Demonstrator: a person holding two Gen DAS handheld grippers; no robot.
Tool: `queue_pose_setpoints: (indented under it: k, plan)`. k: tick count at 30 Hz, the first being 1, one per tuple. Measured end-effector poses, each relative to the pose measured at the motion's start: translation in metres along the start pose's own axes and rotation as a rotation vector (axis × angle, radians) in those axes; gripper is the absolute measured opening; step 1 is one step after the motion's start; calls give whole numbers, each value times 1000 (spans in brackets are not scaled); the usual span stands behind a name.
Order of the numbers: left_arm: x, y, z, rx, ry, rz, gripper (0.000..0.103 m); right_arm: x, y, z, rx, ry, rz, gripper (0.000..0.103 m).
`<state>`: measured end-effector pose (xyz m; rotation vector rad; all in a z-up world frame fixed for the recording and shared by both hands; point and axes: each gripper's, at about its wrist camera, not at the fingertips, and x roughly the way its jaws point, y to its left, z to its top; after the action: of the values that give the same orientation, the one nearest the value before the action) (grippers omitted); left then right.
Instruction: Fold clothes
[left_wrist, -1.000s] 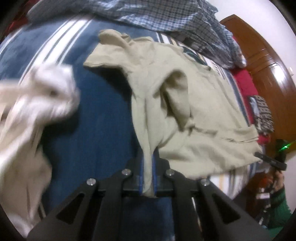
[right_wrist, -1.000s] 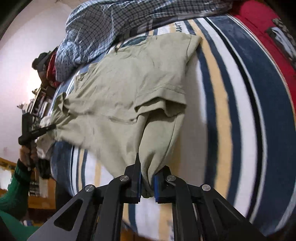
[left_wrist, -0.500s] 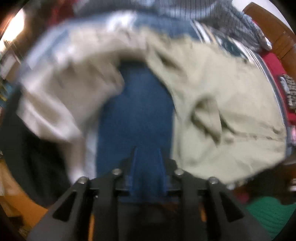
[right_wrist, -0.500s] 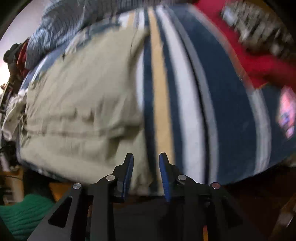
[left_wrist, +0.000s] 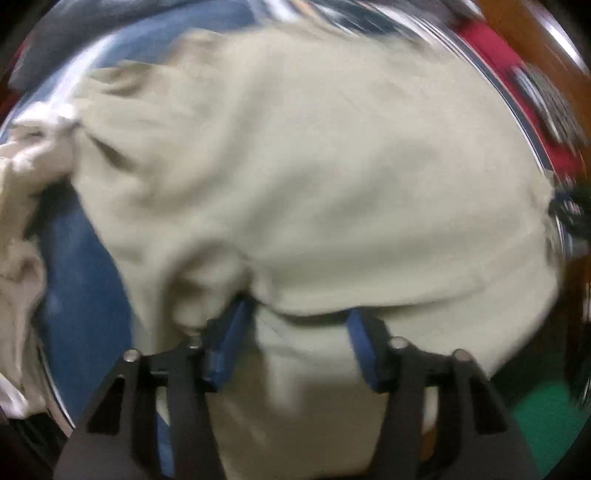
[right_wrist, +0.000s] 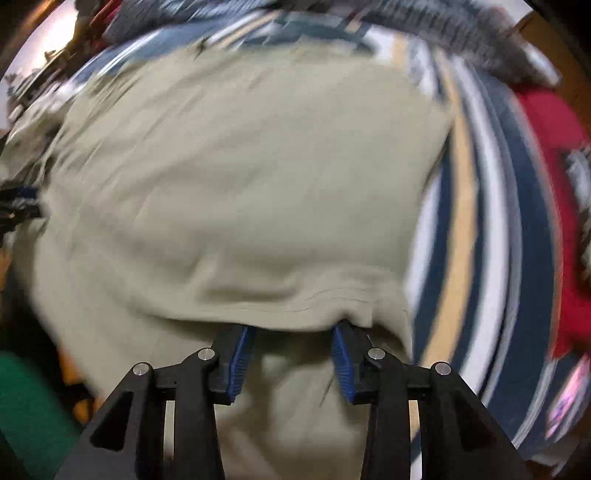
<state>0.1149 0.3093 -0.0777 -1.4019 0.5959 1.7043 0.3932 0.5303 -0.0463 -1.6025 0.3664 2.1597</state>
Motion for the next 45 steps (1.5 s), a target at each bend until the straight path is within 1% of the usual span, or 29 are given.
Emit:
queue_pose_setpoints:
  k: [2,4,5,7,8,10,12,15,16,18,19,20,22,23,24,25,26,27,28,29,32,33,34,36,38,40,41,42,45]
  plan:
    - [-17,22,24,-77,-91,57,43,-8,-13,23,42,-47,-6,39]
    - [-33,52,39,-191,-155,95,56,-16,-25,46,85,-94,-11,39]
    - [-40,68,46,-252,-183,110,56,-19,-29,53,100,-106,-9,39]
    - [-55,87,48,-335,-220,139,56,-23,-27,52,129,-103,53,39]
    - [-61,89,45,-336,-222,121,56,-26,-21,47,119,-103,106,39]
    - [-70,84,36,-304,-213,59,56,-32,-3,30,49,-94,221,39]
    - [-64,55,12,-201,-161,11,61,-33,24,2,-56,-41,302,40]
    - [-50,4,-29,-27,-70,-56,78,-15,54,-35,-157,101,300,41]
    - [-39,-9,-38,10,-38,-60,79,-8,58,-42,-174,135,300,41]
    - [-13,-30,-51,66,31,-54,78,8,57,-39,-164,149,277,41]
    - [1,-39,-52,92,59,-38,76,16,56,-35,-154,152,262,41]
    - [13,-44,-47,98,59,-16,77,22,52,-27,-138,142,240,41]
    - [25,-40,-21,38,22,-11,78,31,41,-4,-95,95,200,41]
    - [26,-35,-8,-10,11,-26,78,31,33,11,-56,44,184,41]
    - [22,-29,4,-76,-3,-50,77,28,23,27,-2,-15,167,41]
    - [13,-19,19,-156,-48,-88,77,25,14,40,44,-57,165,41]
    - [5,-12,30,-202,-90,-112,78,21,5,52,83,-92,176,41]
    - [-2,-7,38,-219,-127,-92,78,18,-3,62,113,-118,167,41]
    - [-8,-1,45,-236,-163,-25,78,16,-8,70,138,-137,142,41]
    - [-12,10,48,-269,-181,2,78,13,-12,74,153,-144,131,41]
    - [-20,50,49,-404,-200,-21,78,0,-3,64,155,-153,263,41]
    - [-22,64,43,-442,-193,-30,79,-4,6,58,126,-158,288,45]
    - [-23,75,36,-467,-182,-24,80,-6,18,51,91,-161,297,56]
    - [-26,98,20,-515,-179,1,79,3,34,37,46,-134,271,70]
    - [-36,120,0,-562,-184,-11,80,16,47,26,3,-119,224,70]
    - [-34,142,-6,-624,-161,-32,82,29,59,17,-40,-110,174,71]
    - [-32,146,-3,-623,-152,-58,84,35,65,12,-62,-105,149,74]
    - [-29,148,3,-614,-145,-81,84,39,69,11,-68,-101,141,82]
    - [-10,145,21,-567,-99,-4,84,45,75,16,-47,-93,159,96]
